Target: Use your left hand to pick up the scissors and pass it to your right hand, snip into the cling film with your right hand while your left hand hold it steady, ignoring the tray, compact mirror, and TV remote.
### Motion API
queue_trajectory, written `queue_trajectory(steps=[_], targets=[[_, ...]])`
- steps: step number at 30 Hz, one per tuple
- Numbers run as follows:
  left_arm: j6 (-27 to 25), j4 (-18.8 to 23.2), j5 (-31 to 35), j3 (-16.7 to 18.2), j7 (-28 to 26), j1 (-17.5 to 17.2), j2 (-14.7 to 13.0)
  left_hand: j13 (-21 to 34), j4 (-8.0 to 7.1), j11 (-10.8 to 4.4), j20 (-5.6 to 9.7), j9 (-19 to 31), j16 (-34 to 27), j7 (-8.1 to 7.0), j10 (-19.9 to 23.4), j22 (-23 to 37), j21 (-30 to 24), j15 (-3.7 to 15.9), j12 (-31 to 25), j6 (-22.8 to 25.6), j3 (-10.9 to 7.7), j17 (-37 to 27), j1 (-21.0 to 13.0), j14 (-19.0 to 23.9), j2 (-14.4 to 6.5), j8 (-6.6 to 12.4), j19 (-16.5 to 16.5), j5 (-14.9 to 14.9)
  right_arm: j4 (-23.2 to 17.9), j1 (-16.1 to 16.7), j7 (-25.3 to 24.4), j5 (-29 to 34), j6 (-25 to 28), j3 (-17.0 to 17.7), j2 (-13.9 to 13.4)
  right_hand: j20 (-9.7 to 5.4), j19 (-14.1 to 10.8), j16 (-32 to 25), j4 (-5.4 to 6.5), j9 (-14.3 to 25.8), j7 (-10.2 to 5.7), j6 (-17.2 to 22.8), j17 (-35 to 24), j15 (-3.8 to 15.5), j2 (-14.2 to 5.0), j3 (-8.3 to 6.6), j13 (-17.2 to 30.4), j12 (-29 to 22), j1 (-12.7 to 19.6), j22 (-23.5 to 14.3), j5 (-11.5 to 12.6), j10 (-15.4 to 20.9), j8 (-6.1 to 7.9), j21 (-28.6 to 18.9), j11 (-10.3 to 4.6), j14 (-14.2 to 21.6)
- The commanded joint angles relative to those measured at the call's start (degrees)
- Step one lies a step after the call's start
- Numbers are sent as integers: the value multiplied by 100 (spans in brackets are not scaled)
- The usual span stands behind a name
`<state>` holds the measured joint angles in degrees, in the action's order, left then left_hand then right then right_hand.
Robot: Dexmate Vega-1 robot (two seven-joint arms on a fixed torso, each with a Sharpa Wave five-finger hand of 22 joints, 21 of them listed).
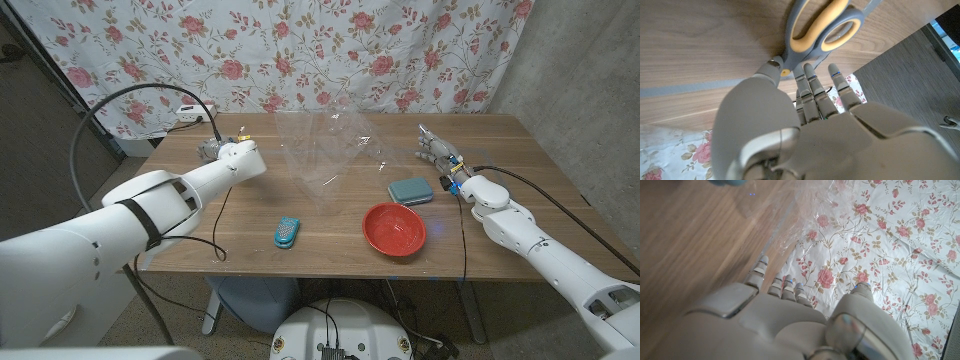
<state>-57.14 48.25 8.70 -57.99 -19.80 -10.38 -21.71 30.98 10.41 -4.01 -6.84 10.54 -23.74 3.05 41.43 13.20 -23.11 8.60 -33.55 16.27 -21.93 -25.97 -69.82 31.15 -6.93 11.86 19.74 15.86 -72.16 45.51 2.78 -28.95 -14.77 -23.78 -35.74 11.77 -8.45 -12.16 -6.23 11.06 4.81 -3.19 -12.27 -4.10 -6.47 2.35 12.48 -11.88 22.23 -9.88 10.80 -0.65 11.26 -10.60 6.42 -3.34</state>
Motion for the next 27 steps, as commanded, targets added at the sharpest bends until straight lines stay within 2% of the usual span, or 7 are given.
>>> queue_trajectory(steps=[1,3,5,6,8,15,27], targets=[[-31,1231,92,466,-574,-529,-478,336,-11,-762,12,30,-59,-1,754,6,-45,94,-255,83,46,-50,-87,37,6,6,-14,-18,-68,51,-16,-8,-12,19,-28,31,10,-26,-11,20,-23,-19,-5,-22,-24,-20,0,-27,4,-5,-5,-41,26,-37,30,-14],[1,1600,55,690,-757,-709,-588,339,-17,-757,13,31,-63,18,765,6,-51,89,-274,111,53,-69,-103,27,1,8,-15,-25,-87,68,-24,-10,-25,25,-29,31,10,-26,-12,20,-20,-18,-5,-25,-22,-21,0,-27,3,-5,-6,-41,26,-37,33,-14],[15,1734,30,798,-815,-780,-619,337,-17,-757,13,31,-68,22,760,5,-55,96,-276,123,55,-74,-112,35,3,9,-13,-28,-88,71,-30,-10,-30,28,-26,31,10,-26,-10,20,-21,-18,-6,-26,-22,-20,0,-27,-1,-5,-6,-42,26,-37,31,-14],[60,1992,23,914,-920,-900,-705,341,-21,-758,10,31,-71,30,759,5,-56,94,-281,129,58,-80,-113,36,0,9,-14,-31,-107,90,-34,-17,-39,35,-30,31,9,-28,-10,20,-23,-17,-7,-25,-22,-21,0,-27,-1,-5,-7,-43,27,-37,28,-10],[71,2196,66,935,-941,-963,-789,328,-22,-754,5,32,-78,40,747,5,-61,99,-279,166,65,-98,-130,32,-1,15,-17,-41,-116,100,-37,-16,-46,37,-31,31,9,-27,-10,20,-23,-18,-7,-27,-19,-20,0,-28,-4,-5,-8,-39,27,-37,30,-13],[95,2575,161,1039,-1030,-1118,-892,323,-23,-741,24,34,-103,41,743,4,-77,114,-306,197,85,-146,-182,42,-4,4,-19,-80,-146,135,-50,-14,-79,45,-30,32,13,-27,-11,20,-22,-19,-7,-27,-18,-25,0,-28,-4,-4,-8,-40,26,-35,35,-15],[565,3441,140,1582,-1447,-1677,-1054,303,-34,-737,35,37,-168,43,743,1,-105,142,-342,224,118,-233,-250,97,-16,-18,-15,-137,-326,263,-110,-23,-80,108,-116,33,21,-25,-17,20,-28,-17,-6,-22,-19,-35,-1,-27,4,-4,-8,-43,27,-32,34,-18]])
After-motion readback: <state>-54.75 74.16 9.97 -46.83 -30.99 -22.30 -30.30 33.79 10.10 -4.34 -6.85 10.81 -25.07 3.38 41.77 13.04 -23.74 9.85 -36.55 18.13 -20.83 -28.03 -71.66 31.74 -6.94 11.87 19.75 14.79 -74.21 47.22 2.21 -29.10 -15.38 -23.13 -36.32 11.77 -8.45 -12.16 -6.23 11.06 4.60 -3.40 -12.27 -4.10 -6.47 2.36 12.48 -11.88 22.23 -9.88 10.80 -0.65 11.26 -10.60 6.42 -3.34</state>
